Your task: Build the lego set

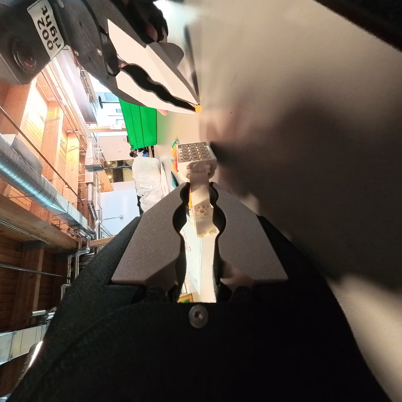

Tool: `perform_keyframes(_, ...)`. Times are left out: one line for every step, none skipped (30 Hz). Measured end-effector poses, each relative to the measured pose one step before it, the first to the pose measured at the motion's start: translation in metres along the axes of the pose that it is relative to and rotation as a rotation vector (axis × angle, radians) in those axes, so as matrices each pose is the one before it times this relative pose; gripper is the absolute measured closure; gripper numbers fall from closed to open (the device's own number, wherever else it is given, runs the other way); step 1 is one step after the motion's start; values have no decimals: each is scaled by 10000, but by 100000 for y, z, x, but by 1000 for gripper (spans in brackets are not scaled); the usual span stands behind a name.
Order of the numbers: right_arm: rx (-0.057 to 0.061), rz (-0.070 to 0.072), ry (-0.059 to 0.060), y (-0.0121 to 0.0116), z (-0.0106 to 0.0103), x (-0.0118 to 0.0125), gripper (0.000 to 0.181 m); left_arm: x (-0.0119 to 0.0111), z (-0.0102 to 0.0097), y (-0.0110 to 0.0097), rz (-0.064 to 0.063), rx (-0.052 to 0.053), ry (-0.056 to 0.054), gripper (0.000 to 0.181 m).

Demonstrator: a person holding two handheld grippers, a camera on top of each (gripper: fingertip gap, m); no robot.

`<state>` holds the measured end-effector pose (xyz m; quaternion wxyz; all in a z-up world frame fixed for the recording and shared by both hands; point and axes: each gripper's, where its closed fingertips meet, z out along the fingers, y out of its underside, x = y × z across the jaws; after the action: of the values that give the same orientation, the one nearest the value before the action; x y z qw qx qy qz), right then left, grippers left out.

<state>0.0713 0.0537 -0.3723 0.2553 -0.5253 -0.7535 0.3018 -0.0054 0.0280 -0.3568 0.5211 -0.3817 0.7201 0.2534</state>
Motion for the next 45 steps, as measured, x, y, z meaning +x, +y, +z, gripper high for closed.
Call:
perform_keyframes(-15,12,10,-12,-3,17,176,-7,2,-4,5,3,-3,164)
perform_keyframes(-10,-66,90,-36,-19,131,176,-15,2,-4,10,3,-6,164)
perform_keyframes(89,-147,127,-228,-76,189,176,-25,-1,-26,30,11,-20,164)
perform_keyframes(192,-114,103,-506,-150,202,176,-28,4,-60,43,15,-31,164)
perform_keyframes(258,-26,59,-763,-142,222,176,-22,10,-52,55,10,-41,164)
perform_keyframes(313,7,-5,-970,-110,178,176,-40,13,-91,75,24,-53,165)
perform_keyframes(312,-19,-60,-1042,-33,107,176,-33,11,-147,78,50,-59,165)
perform_keyframes(265,-61,-88,-992,77,59,176,-40,14,-185,65,66,-57,165)
perform_keyframes(191,-102,-133,-872,183,-10,176,-36,18,-194,49,67,-54,165)
perform_keyframes(113,-121,-181,-704,269,-74,177,-41,19,-164,48,59,-48,165)
perform_keyframes(71,-132,-177,-585,316,-72,176,-43,25,-123,31,43,-38,165)
perform_keyframes(46,-117,-176,-471,337,-51,176,-54,9,-68,24,24,-36,165)
perform_keyframes(5,-65,-211,-339,337,-76,176,-116,-17,-46,34,15,-79,165)
perform_keyframes(-32,-30,-184,-220,338,-34,176,-192,-41,-24,32,10,-116,165)
perform_keyframes(-54,-23,-173,-131,303,-19,176,-206,-24,-17,22,9,-120,165)
perform_keyframes(-84,-5,-156,-25,272,6,176,-172,-28,-24,26,4,-93,165)
perform_keyframes(-91,4,-146,13,231,-5,176,-71,-5,-13,24,5,-40,165)
perform_keyframes(-95,9,-144,24,176,-23,176,-6,8,-12,18,8,-2,165)
perform_keyframes(-105,5,-87,55,137,43,176,-2,6,-25,21,7,2,165)
perform_keyframes(-101,6,-69,56,73,50,176,-36,3,-23,25,11,-22,165)
perform_keyframes(-80,22,-105,40,34,-3,176,-84,-1,-24,17,13,-46,165)
perform_keyframes(-72,25,-104,43,17,-18,176,-99,5,-15,12,6,-50,165)
perform_keyframes(-74,12,-69,46,-5,9,176,-89,-9,21,9,-4,-39,165)
perform_keyframes(-63,0,-77,26,-11,-20,176,-94,-5,35,9,-10,-41,165)
perform_keyframes(-42,1,-54,-5,-10,6,176,-77,5,42,13,-10,-32,165)
perform_keyframes(-57,5,-54,-5,-13,-9,176,-37,9,20,6,-5,-14,165)
perform_keyframes(-71,-9,-42,2,5,-11,176,-29,10,2,10,-3,-7,165)
perform_keyframes(-68,-43,-9,6,11,23,176,-50,17,-8,13,5,-27,165)
perform_keyframes(-86,-49,-2,26,18,26,176,-60,16,-10,15,6,-26,165)
perform_keyframes(-88,-33,-31,18,27,-28,176,-38,4,-13,11,9,-14,165)
perform_keyframes(-90,-22,-42,14,17,-28,176,-27,19,-15,8,10,-6,165)
perform_keyframes(-81,-12,-37,-15,-3,4,176,-56,7,-14,11,5,-26,165)
perform_keyframes(-71,0,-60,-38,-2,-22,176,-66,14,8,4,4,-29,165)
perform_keyframes(-64,2,-70,-47,-15,-34,176,-55,-3,15,4,0,-24,165)
perform_keyframes(-79,14,-64,-27,-10,-1,176,-63,7,18,4,-3,-20,165)
perform_keyframes(-91,24,-69,-12,9,-13,176,-41,18,21,0,-1,-12,165)
perform_keyframes(-100,10,-69,12,2,-9,176,-14,8,3,2,3,-1,165)
perform_keyframes(-90,-19,-54,14,20,-17,176,-24,11,14,4,-1,1,165)
perform_keyframes(-84,-37,-40,8,20,-11,176,-16,9,0,4,5,-2,165)
perform_keyframes(-84,-45,-11,18,23,8,176,-15,13,14,6,-1,1,165)
perform_keyframes(-86,-37,-2,31,23,24,176,-27,7,4,8,2,-7,165)
perform_keyframes(-76,-20,-18,20,13,-9,176,-17,-1,11,4,3,4,165)
perform_keyframes(-55,5,-25,15,4,-23,176,-12,8,1,3,4,1,165)
perform_keyframes(-42,23,-30,1,-4,-40,176,-18,5,-14,4,11,-4,165)
perform_keyframes(-45,22,-36,23,-9,-60,176,-7,15,-13,2,14,4,165)
